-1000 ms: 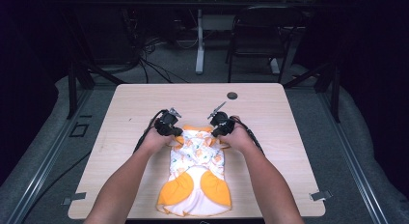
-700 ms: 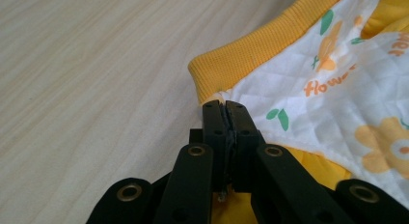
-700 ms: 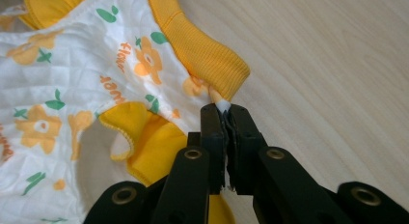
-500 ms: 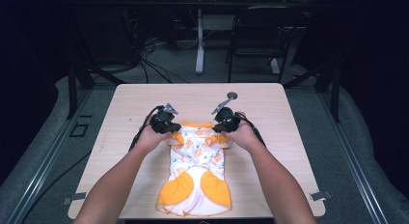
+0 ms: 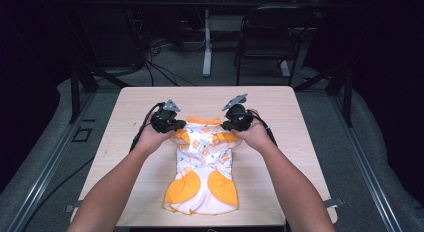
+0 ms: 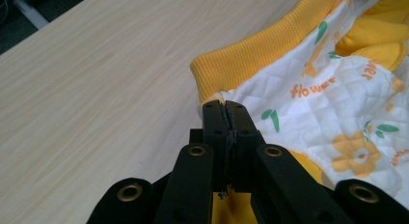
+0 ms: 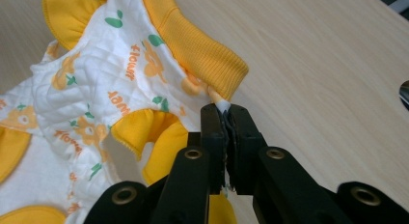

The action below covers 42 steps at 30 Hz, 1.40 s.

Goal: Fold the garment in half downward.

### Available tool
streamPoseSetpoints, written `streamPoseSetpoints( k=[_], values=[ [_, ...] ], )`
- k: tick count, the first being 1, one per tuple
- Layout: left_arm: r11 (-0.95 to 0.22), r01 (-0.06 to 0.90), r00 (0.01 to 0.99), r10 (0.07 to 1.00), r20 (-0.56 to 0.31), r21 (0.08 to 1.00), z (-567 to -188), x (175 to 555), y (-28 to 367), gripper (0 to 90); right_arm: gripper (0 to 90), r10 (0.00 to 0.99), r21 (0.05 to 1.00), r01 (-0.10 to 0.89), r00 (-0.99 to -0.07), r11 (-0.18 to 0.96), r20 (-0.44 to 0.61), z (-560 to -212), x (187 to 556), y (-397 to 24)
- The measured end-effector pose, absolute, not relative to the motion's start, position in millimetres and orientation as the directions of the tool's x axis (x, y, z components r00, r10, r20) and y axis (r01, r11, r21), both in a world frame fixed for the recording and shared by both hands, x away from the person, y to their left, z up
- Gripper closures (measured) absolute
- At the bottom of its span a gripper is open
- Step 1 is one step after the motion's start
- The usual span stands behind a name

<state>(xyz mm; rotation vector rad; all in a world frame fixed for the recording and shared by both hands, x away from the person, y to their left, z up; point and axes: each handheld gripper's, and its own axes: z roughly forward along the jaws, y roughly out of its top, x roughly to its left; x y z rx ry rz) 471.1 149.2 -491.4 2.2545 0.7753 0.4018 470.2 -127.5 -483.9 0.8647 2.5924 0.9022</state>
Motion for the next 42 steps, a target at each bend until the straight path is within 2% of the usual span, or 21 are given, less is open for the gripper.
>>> streamPoseSetpoints(
  k=[22,30,42],
  values=[
    [-0.553,0.336,0.752,0.645,0.136,0.763,-443.7,469.9,153.7,88.5,86.1,0.62,0.7,0.354,-0.768,0.62,-0.161,-436.3,467.6,-122.7],
    [-0.586,0.319,0.769,0.619,0.158,0.745,-450.1,463.2,152.4,88.4,86.1,0.59,0.673,0.326,-0.781,0.664,-0.204,-444.0,460.1,-119.2],
    [-0.596,0.292,0.8,0.581,0.151,0.748,-462.9,447.1,155.7,88.4,86.0,0.554,0.665,0.3,-0.807,0.684,-0.206,-455.9,443.0,-123.1]
  ],
)
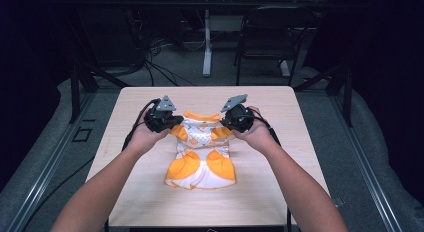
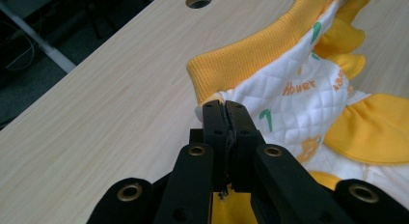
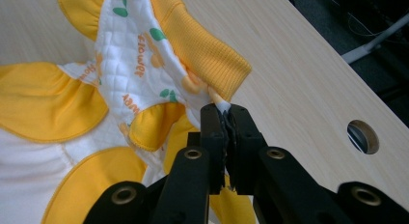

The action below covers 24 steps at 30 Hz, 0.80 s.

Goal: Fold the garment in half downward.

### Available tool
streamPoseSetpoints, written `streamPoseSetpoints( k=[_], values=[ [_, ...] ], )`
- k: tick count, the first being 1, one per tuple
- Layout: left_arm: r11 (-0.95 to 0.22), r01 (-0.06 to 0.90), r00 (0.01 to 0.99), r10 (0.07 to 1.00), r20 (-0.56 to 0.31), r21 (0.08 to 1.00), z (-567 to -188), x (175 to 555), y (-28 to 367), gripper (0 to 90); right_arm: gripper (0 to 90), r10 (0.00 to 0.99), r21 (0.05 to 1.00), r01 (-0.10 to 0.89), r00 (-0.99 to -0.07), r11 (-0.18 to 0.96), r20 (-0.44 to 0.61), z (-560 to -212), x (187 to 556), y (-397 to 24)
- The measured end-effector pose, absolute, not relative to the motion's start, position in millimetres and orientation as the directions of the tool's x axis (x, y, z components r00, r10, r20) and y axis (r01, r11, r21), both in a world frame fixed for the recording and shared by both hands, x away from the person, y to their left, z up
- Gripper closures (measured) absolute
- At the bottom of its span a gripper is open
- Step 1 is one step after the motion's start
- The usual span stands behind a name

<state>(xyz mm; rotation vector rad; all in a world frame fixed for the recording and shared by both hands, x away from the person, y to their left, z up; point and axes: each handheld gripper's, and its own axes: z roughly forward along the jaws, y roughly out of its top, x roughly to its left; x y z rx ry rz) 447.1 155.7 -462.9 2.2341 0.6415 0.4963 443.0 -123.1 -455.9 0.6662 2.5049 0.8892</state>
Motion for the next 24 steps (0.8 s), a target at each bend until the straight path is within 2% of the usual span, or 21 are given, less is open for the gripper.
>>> streamPoseSetpoints(
  k=[24],
  values=[
    [-0.626,0.255,0.845,0.515,0.146,0.737,-476.1,415.9,159.6,88.4,85.9,0.511,0.645,0.287,-0.839,0.709,-0.188,-469.9,405.2,-124.9]
  ],
)
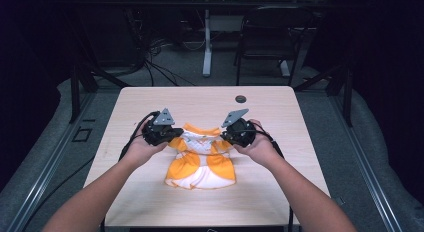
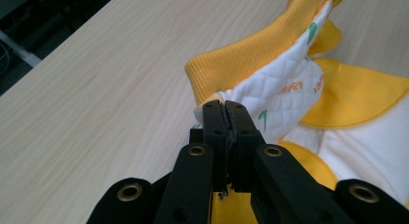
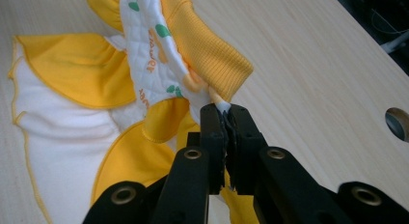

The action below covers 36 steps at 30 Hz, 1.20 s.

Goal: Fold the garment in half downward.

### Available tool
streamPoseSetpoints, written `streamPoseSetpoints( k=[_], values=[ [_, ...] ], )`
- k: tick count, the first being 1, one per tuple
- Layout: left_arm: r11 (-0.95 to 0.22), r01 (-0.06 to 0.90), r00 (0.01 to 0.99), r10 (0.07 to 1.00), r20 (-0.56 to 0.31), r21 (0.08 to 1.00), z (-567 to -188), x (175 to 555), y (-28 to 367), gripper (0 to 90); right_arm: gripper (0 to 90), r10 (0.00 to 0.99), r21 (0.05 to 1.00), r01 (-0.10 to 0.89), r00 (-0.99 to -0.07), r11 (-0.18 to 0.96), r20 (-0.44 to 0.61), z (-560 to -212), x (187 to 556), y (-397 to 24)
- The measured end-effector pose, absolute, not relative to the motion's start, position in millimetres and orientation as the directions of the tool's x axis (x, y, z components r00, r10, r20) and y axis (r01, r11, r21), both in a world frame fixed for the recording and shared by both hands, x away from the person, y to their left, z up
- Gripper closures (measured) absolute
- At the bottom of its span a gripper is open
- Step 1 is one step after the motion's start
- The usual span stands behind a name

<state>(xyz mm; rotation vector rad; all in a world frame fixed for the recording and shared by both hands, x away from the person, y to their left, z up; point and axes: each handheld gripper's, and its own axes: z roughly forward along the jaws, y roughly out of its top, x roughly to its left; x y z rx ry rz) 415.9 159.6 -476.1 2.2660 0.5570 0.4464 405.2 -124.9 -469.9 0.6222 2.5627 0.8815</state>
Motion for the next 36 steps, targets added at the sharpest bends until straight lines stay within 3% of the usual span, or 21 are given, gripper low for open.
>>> streamPoseSetpoints(
  k=[36],
  values=[
    [-0.655,0.253,0.892,0.442,0.089,0.712,-528.0,367.1,164.8,88.2,85.7,0.467,0.623,0.31,-0.878,0.718,-0.102,-521.8,356.6,-124.4]
  ],
)
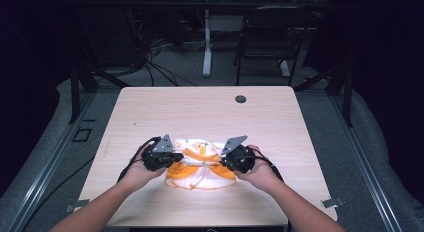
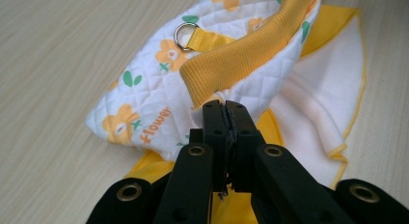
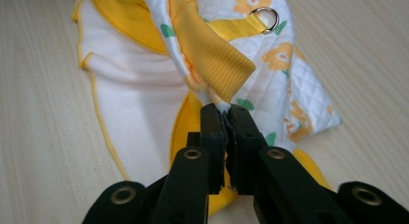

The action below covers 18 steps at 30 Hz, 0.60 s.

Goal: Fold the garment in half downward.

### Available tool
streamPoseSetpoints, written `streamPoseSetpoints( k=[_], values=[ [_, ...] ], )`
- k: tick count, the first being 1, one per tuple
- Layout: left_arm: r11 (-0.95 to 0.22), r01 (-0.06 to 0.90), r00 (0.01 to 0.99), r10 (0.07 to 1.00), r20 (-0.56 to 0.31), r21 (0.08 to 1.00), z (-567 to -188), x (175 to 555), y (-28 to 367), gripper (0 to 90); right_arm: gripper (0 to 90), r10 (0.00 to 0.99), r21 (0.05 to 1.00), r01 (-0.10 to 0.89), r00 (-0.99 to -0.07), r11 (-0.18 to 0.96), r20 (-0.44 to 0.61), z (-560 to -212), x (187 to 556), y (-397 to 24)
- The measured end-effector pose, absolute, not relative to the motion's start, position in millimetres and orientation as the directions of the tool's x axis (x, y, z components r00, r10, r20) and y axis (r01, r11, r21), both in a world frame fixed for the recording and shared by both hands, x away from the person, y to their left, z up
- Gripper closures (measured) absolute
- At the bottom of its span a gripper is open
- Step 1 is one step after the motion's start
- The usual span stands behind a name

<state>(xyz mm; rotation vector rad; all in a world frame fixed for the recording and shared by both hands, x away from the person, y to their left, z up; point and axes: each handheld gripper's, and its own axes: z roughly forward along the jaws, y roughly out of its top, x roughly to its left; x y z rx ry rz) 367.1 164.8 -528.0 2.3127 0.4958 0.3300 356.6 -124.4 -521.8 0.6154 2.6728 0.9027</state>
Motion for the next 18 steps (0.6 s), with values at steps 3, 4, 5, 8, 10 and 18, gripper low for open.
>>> streamPoseSetpoints(
  k=[3,4,5,8,10,18],
  values=[
    [-0.656,0.251,0.894,0.438,0.088,0.712,-530.7,364.0,165.0,88.1,85.6,0.465,0.617,0.311,-0.88,0.723,-0.101,-525.4,353.4,-125.4],
    [-0.658,0.251,0.897,0.433,0.084,0.71,-532.4,360.8,165.2,88.2,85.5,0.473,0.63,0.319,-0.877,0.708,-0.088,-529.6,351.0,-125.8],
    [-0.658,0.251,0.897,0.433,0.084,0.71,-532.4,360.8,165.2,88.1,85.5,0.473,0.63,0.319,-0.877,0.708,-0.088,-529.6,351.0,-125.8],
    [-0.66,0.251,0.901,0.427,0.079,0.708,-534.3,356.8,166.0,88.1,85.4,0.464,0.622,0.319,-0.882,0.716,-0.082,-535.1,347.3,-125.8],
    [-0.662,0.247,0.902,0.424,0.082,0.708,-535.8,354.0,166.5,88.1,85.4,0.458,0.62,0.314,-0.885,0.719,-0.084,-537.8,345.2,-125.3],
    [-0.654,0.256,0.908,0.416,0.055,0.712,-544.0,343.1,171.7,88.2,85.5,0.451,0.613,0.323,-0.89,0.721,-0.062,-549.0,337.5,-124.8]
  ],
)
